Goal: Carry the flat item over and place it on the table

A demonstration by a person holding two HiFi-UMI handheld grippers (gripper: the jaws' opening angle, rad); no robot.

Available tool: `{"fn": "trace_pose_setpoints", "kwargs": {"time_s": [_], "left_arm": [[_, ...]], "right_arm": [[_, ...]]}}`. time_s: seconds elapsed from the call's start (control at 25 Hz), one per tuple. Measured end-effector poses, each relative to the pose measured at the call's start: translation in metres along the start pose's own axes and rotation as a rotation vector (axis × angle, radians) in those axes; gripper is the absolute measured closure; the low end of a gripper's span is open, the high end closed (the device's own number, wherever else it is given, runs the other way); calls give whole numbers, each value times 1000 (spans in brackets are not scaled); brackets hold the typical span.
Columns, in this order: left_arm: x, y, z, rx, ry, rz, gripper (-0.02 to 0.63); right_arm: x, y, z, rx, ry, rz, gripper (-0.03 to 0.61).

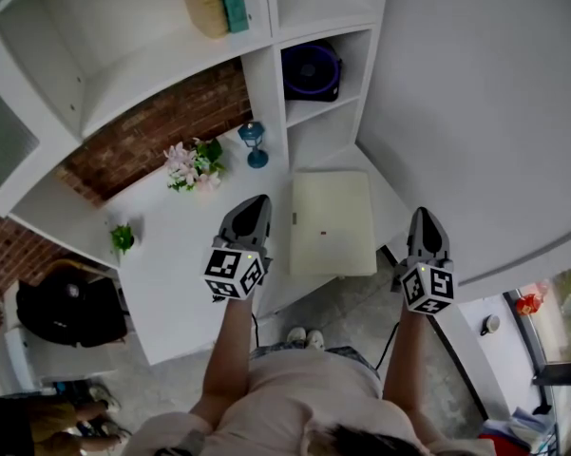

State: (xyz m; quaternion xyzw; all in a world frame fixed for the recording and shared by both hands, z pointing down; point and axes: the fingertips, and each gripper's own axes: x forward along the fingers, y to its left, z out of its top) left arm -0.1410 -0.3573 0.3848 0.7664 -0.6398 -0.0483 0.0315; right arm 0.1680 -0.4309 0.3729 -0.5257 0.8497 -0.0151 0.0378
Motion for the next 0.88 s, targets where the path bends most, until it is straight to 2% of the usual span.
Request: {"fn": "trace_pose_setpoints", "kwargs": {"time_s": [0.88], "left_arm": [[-6, -7, -7, -39, 13, 6, 586]], "right_arm": [[-11, -13, -9, 3, 32, -18, 563]]}}
